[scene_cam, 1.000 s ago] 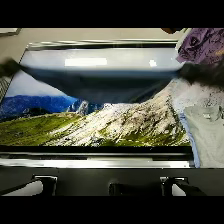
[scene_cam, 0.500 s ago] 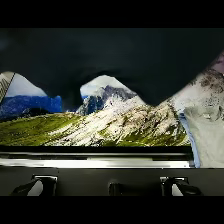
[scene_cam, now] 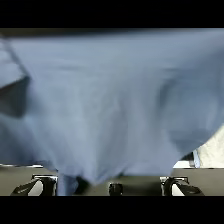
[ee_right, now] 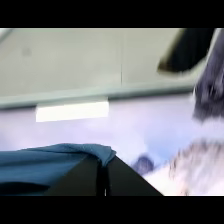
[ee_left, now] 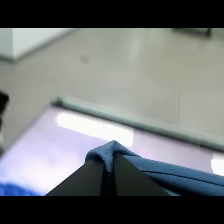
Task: Fold the clothes and pants, and hang the long-sleeved shirts on hangers.
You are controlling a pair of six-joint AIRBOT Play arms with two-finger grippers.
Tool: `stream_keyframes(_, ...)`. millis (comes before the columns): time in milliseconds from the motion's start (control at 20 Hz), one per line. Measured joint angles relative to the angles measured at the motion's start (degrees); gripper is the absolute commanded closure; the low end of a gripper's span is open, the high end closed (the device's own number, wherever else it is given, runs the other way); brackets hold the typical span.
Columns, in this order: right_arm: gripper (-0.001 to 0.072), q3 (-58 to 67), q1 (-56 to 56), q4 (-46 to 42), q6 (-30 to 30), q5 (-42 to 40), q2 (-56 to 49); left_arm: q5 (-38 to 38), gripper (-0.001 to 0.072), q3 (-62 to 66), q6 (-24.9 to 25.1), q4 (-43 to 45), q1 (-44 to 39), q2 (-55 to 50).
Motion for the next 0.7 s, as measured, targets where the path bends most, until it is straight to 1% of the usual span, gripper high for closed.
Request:
stream_keyframes(150,0.0684,-0.61,0.02,1.51,0.33,5.46,-12.22,-1.05,0.0693,-7.10,5.29,-3.61,-1.11,-8.52)
stream_keyframes(300,0.0684,-0.79,0.02,2.78,0.04,7.17,-26.25,1.14,0.0693,-12.48,9.05,-5.35,-4.00,-20.79)
stream_keyframes(500,0.0684,-0.90,0.02,4.52,-0.39,4.35,-43.45,7.65,0.0693,-13.66,11.85,-5.81,-8.72,-39.32)
stream_keyframes(700,0.0684,-0.92,0.02,5.75,-0.39,-0.92,-53.72,12.66,0.0693,-9.22,12.85,-6.27,-11.82,-53.35)
